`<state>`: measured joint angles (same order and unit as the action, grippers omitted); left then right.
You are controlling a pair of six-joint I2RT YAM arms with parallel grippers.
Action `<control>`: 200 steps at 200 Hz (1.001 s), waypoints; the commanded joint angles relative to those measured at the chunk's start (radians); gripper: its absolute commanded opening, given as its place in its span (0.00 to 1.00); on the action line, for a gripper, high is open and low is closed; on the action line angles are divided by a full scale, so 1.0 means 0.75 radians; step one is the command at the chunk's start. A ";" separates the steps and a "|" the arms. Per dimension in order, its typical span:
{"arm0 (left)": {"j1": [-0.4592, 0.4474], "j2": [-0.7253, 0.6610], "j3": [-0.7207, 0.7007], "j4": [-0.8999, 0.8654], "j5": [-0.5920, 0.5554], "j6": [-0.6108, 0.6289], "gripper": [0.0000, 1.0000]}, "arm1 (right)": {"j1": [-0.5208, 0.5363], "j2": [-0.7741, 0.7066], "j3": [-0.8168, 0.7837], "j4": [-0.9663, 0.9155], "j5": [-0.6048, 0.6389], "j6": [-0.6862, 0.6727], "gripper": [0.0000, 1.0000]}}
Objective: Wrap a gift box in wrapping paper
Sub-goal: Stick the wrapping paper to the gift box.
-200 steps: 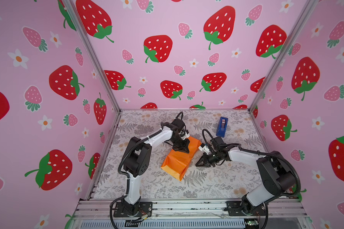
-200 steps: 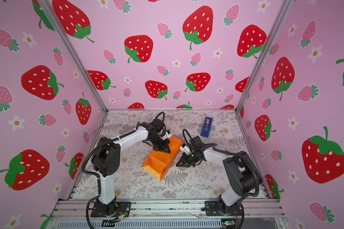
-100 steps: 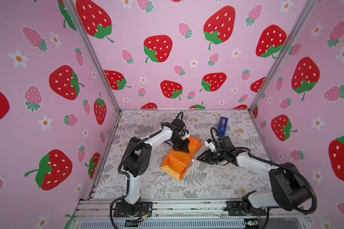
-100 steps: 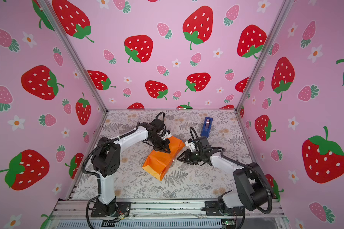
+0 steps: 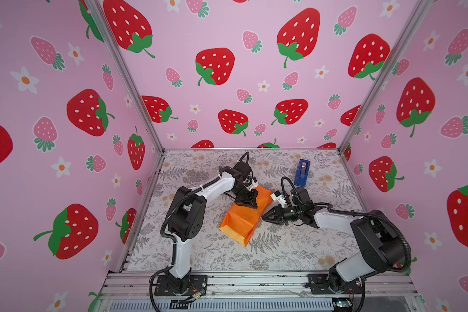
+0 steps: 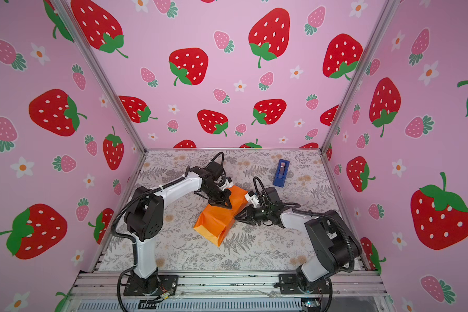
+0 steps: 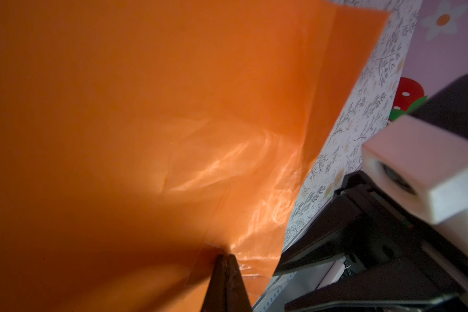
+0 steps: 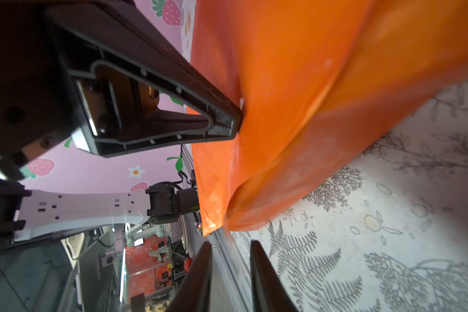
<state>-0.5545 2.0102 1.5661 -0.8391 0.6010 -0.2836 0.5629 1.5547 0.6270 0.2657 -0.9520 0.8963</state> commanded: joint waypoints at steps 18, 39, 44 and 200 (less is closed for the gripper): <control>0.016 0.055 -0.015 -0.159 -0.181 0.025 0.00 | 0.002 0.024 -0.017 0.029 0.004 -0.007 0.12; 0.015 0.053 -0.016 -0.160 -0.181 0.024 0.00 | 0.002 0.034 -0.029 0.024 0.017 -0.016 0.04; 0.016 0.052 -0.018 -0.158 -0.179 0.026 0.00 | 0.001 0.039 -0.030 0.024 0.019 -0.017 0.01; 0.016 0.054 -0.051 -0.146 -0.177 0.017 0.00 | 0.069 0.308 0.072 0.124 0.175 0.080 0.03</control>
<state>-0.5522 2.0102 1.5658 -0.8417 0.5972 -0.2836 0.6006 1.7454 0.6666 0.3901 -0.9169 0.9318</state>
